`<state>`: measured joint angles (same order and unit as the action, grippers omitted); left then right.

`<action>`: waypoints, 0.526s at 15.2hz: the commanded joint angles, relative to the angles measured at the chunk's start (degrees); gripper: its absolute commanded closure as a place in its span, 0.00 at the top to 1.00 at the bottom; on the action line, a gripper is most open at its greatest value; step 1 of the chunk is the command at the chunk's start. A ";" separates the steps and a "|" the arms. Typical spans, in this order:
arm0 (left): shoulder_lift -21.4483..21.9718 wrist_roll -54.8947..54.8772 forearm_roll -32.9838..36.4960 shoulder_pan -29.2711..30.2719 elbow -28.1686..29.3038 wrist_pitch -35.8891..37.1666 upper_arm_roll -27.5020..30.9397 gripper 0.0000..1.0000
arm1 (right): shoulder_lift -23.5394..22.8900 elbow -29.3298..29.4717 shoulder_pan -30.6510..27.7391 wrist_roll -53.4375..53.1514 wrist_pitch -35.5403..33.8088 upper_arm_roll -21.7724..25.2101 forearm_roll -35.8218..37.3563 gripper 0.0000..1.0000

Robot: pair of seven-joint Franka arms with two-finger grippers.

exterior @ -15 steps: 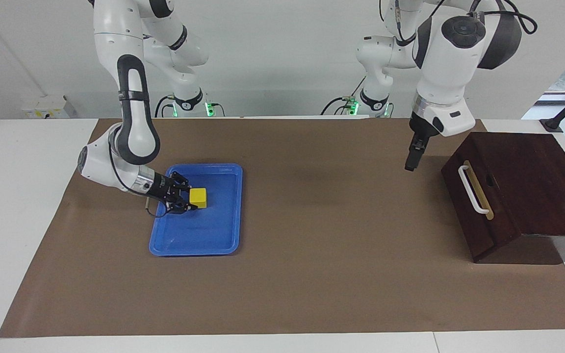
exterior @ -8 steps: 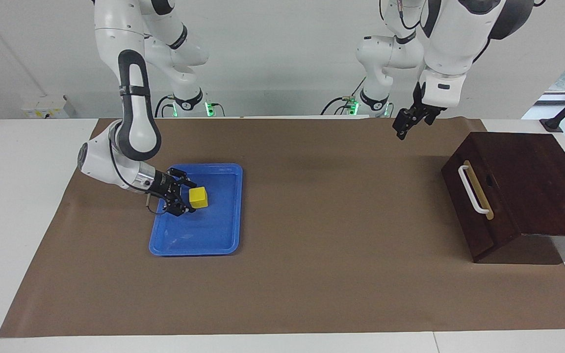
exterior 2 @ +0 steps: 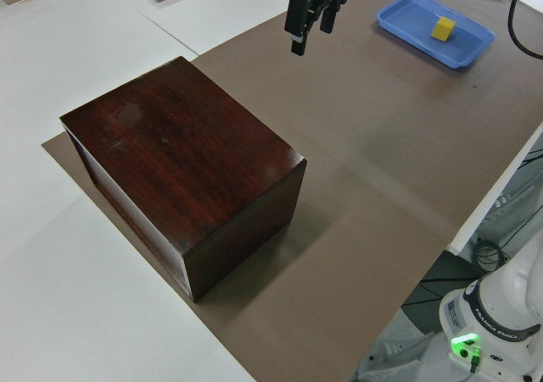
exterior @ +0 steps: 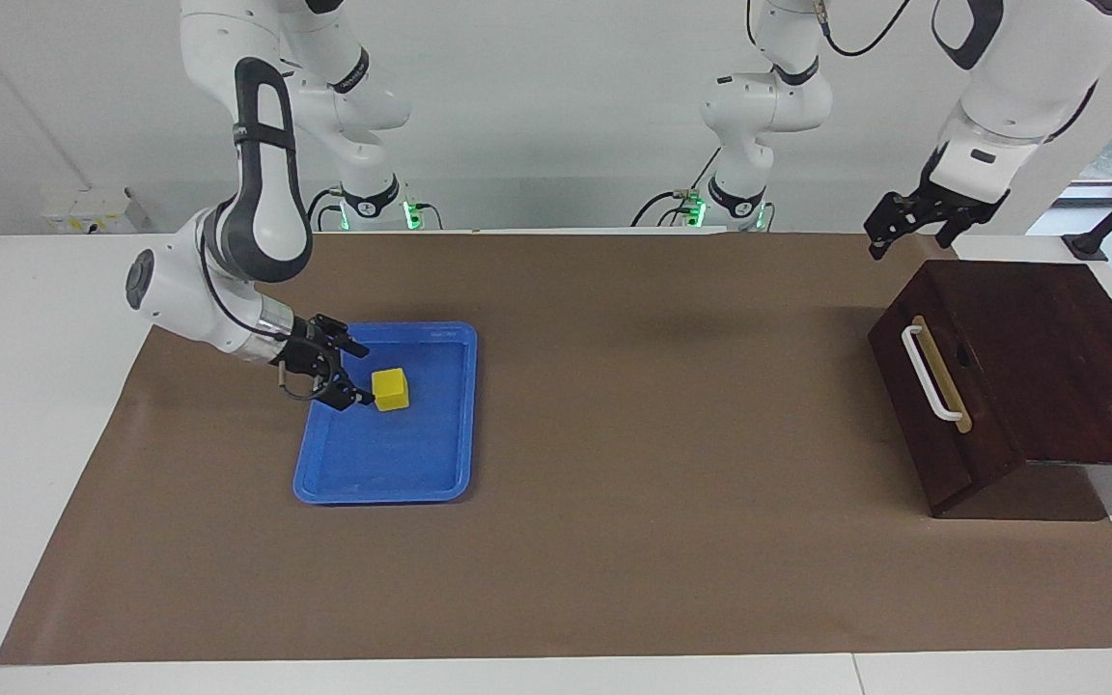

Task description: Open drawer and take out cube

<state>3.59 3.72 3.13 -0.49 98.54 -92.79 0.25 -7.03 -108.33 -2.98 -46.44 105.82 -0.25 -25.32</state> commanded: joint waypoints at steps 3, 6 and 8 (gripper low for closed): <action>3.26 -0.12 -2.69 -1.26 4.03 -1.18 -1.48 1.00 | -0.45 12.42 -0.01 19.50 -8.69 -0.01 11.85 1.00; 2.21 -0.12 -2.60 -2.76 1.24 -0.21 -1.65 1.00 | 3.23 13.85 -0.01 31.54 -10.89 -0.01 16.60 1.00; 0.54 -0.30 -2.78 -2.85 -2.55 3.91 -1.74 1.00 | 6.40 14.11 -0.18 40.07 -12.99 -0.36 21.52 1.00</action>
<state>5.26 3.77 1.20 -2.80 99.60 -92.55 -1.98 -4.17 -94.21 -2.92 -13.95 95.04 -0.20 -7.95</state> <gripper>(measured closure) 0.000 0.000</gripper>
